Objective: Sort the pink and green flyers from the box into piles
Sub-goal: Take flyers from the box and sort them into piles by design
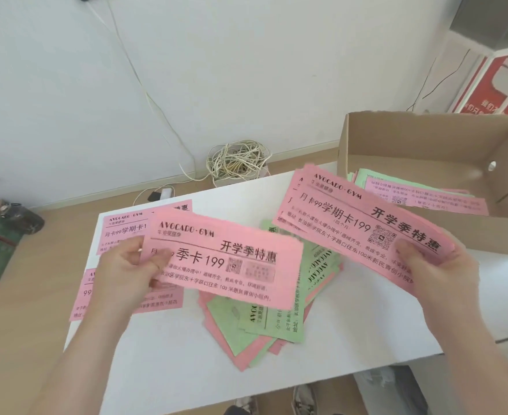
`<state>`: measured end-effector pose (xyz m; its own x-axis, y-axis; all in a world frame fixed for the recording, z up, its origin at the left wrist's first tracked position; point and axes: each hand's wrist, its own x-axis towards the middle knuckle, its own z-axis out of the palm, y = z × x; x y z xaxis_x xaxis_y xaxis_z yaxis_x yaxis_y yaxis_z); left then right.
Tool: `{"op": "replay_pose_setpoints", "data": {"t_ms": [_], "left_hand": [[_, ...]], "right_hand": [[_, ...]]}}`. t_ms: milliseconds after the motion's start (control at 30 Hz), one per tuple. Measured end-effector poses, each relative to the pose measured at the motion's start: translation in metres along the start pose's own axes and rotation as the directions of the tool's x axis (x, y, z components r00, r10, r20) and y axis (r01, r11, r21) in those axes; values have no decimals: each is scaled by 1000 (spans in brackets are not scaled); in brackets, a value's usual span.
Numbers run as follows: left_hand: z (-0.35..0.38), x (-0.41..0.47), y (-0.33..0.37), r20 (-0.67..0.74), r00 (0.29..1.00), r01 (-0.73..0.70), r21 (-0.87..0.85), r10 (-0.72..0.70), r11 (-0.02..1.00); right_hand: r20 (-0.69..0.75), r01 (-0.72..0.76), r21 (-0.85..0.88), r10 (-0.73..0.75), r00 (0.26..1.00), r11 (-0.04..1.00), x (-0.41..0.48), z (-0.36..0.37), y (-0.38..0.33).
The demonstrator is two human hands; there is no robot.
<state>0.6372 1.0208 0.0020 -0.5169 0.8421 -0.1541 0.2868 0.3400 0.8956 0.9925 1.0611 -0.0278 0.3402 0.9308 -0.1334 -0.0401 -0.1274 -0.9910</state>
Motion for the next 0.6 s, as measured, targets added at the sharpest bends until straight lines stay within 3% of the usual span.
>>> {"op": "replay_pose_setpoints", "data": {"t_ms": [100, 233, 300, 433, 533, 600], "left_hand": [[11, -27, -28, 3, 990, 140, -145, -141, 979], [41, -61, -70, -50, 981, 185, -14, -186, 983], [46, -71, -79, -82, 986, 157, 143, -146, 977], [49, -77, -91, -87, 992, -41, 450, 89, 892], [50, -79, -106, -84, 982, -76, 639, 168, 765], [51, -81, -112, -95, 967, -111, 677, 235, 727]], "right_hand": [[99, 23, 154, -38, 994, 988, 2, 13, -14], [417, -115, 205, 20, 909, 972, 9, 21, -16], [560, -167, 59, 106, 822, 984, 6, 22, -15], [655, 29, -383, 250, 713, 923, -10, 29, 2], [655, 90, -464, 273, 705, 881, -25, 35, 21], [630, 134, -465, 221, 744, 875, -30, 33, 32]]}}
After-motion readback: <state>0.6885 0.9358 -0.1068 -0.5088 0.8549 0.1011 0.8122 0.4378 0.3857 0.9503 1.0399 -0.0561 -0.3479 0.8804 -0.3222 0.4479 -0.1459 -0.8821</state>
